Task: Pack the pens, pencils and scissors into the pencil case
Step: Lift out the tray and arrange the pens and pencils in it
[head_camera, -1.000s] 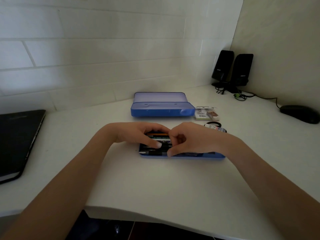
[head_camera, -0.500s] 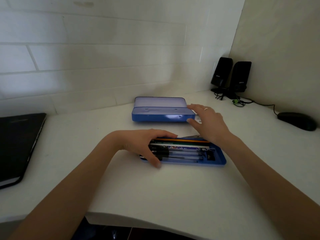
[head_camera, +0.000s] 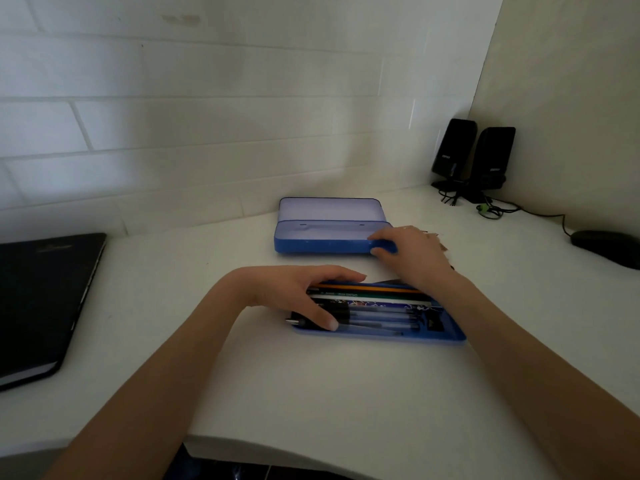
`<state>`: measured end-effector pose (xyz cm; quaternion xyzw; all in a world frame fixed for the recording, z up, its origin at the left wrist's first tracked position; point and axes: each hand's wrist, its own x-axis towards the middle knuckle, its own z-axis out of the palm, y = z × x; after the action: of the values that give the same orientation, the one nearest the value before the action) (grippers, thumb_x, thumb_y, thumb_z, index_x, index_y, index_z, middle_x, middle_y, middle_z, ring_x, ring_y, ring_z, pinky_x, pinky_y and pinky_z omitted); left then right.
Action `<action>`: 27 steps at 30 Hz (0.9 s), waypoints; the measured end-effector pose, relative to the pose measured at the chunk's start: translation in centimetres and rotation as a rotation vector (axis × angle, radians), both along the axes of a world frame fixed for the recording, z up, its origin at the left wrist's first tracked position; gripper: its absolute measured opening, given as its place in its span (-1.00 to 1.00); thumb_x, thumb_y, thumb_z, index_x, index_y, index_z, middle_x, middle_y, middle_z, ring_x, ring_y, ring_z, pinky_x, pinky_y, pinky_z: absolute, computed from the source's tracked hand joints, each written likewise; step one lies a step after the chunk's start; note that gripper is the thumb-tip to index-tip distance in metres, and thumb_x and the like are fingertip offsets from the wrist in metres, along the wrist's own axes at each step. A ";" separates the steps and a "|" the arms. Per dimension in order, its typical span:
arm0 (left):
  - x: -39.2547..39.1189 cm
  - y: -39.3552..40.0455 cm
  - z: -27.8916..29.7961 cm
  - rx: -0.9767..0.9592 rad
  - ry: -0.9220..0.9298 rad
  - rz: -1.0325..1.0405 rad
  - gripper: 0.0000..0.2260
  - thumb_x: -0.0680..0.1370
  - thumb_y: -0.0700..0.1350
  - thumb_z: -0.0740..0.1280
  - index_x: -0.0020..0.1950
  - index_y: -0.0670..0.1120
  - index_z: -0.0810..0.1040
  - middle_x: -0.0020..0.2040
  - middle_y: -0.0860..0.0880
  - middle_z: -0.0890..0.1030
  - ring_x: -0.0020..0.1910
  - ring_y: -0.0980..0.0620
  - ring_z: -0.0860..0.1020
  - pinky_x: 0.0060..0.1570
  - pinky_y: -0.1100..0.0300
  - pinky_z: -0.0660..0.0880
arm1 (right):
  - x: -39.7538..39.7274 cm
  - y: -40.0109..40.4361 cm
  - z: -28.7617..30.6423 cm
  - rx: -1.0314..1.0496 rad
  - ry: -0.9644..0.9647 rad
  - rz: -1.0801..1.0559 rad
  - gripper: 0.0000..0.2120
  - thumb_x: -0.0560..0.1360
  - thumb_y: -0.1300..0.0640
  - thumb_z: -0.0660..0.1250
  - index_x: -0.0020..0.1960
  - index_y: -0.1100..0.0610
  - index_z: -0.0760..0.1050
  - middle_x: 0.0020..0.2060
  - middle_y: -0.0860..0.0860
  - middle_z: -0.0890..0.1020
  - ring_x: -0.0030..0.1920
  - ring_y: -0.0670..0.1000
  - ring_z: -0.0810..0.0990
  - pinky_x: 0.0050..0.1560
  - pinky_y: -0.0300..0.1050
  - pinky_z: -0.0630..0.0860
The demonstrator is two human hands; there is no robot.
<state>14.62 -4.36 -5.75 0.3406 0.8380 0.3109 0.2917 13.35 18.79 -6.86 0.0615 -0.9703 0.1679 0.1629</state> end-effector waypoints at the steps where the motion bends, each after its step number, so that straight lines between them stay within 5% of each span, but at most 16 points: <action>1: 0.0 0.0 -0.1 0.000 0.018 0.004 -0.33 0.41 0.01 0.49 0.40 0.33 0.25 0.26 0.39 0.38 0.23 0.40 0.39 0.15 0.47 0.37 | 0.1 -0.1 -0.1 -0.009 -0.020 0.005 -0.75 0.54 0.00 0.25 0.20 -0.05 0.52 0.18 -0.01 0.59 0.20 0.08 0.50 0.27 0.13 0.34; 7: 0.1 0.4 -0.4 -0.014 0.124 0.019 -0.28 0.35 0.11 0.51 0.42 0.30 0.23 0.15 0.49 0.33 0.12 0.54 0.36 0.01 0.67 0.30 | 0.5 -0.4 -0.4 -0.026 -0.041 0.016 -0.76 0.55 0.02 0.23 0.18 -0.02 0.54 0.19 -0.03 0.59 0.20 0.06 0.51 0.29 0.17 0.33; 12: 0.0 0.6 -0.8 -0.043 0.249 0.003 -0.24 0.37 0.12 0.49 0.47 0.19 0.19 0.30 0.22 0.34 0.27 0.21 0.32 0.17 0.48 0.23 | 0.1 -0.7 0.0 -0.021 0.046 -0.008 -0.82 0.53 0.04 0.26 0.03 0.00 0.62 0.04 -0.04 0.67 0.04 0.04 0.59 0.10 0.00 0.48; 16: -0.1 0.7 -0.7 -0.071 0.266 -0.033 -0.16 0.35 0.10 0.51 0.51 0.18 0.10 0.33 0.23 0.27 0.31 0.20 0.26 0.28 0.33 0.17 | -0.1 -0.8 0.1 -0.024 0.105 -0.029 -0.81 0.53 0.06 0.26 0.02 0.03 0.64 -0.02 0.02 0.69 -0.05 0.06 0.61 -0.08 -0.12 0.46; 19: 0.0 0.7 -0.7 -0.062 0.268 -0.019 -0.10 0.26 0.08 0.57 0.48 0.25 0.15 0.28 0.36 0.31 0.26 0.34 0.31 0.19 0.53 0.20 | 0.0 -0.8 0.4 -0.106 0.132 -0.072 -0.82 0.54 0.12 0.25 -0.01 0.05 0.64 -0.08 0.05 0.69 -0.12 0.05 0.59 -0.20 -0.17 0.38; 22: 0.0 0.6 -0.7 -0.010 0.245 0.037 -0.20 0.23 0.07 0.59 0.35 0.37 0.26 0.18 0.49 0.36 0.18 0.48 0.37 0.06 0.64 0.29 | 0.2 -0.5 0.9 -0.190 0.146 -0.083 -0.83 0.53 0.15 0.27 -0.02 0.08 0.64 -0.07 0.04 0.68 -0.13 0.02 0.56 -0.17 -0.17 0.39; 27: -0.3 -0.2 -0.8 0.044 0.259 0.111 -0.25 0.24 0.01 0.60 0.29 0.36 0.28 0.23 0.32 0.44 0.20 0.34 0.43 0.04 0.61 0.33 | 1.0 0.4 2.1 -0.353 0.197 -0.078 -0.85 0.50 0.17 0.32 -0.03 0.13 0.66 -0.09 0.06 0.69 -0.13 -0.04 0.54 -0.08 -0.21 0.37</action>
<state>14.35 -4.57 -6.58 0.3372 0.8792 0.2985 0.1557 14.39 19.18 -4.76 0.0103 -0.9069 0.3220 0.2716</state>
